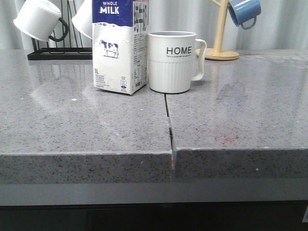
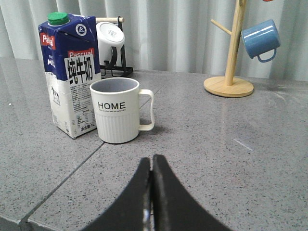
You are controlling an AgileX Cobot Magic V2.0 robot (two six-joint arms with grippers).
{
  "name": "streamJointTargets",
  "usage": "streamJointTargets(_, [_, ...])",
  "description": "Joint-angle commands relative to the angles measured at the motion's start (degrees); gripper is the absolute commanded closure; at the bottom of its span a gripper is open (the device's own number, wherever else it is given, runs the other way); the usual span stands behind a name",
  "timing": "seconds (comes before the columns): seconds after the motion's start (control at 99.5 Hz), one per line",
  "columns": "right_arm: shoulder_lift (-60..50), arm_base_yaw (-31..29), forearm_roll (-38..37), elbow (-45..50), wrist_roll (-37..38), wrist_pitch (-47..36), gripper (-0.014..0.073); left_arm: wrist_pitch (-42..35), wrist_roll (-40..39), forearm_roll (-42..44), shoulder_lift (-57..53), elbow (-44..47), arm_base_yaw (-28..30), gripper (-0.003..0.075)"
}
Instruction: Place milk next to cup
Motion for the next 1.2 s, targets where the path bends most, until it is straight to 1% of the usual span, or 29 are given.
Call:
streamJointTargets(0.0, [0.33, -0.06, -0.16, -1.51, -0.22, -4.16, 0.0662, -2.02, -1.23, 0.6, -4.04, -0.03, 0.14, 0.0731])
streamJointTargets(0.191, [0.33, -0.06, -0.16, -1.51, -0.22, -4.16, 0.0662, 2.23, -1.23, 3.26, -11.94, 3.0, 0.52, 0.0734])
streamJointTargets(0.432, [0.33, -0.06, -0.16, -1.51, -0.22, -4.16, 0.0662, 3.14, -1.23, 3.55, -22.05, 7.66, 0.52, 0.0734])
streamJointTargets(0.643, [0.33, -0.06, -0.16, -1.51, -0.22, -4.16, 0.0662, 5.82, -1.23, 3.94, -28.96, 11.27, 0.52, 0.0733])
streamJointTargets(1.005, [0.33, -0.06, -0.16, -1.51, -0.22, -4.16, 0.0662, 4.84, -1.23, 3.94, -34.73, 17.96, 0.52, 0.0734])
streamJointTargets(1.186, [0.33, -0.06, -0.16, -1.51, -0.22, -4.16, 0.0662, -0.73, -1.23, 3.94, -36.43, 21.99, 0.52, 0.0734])
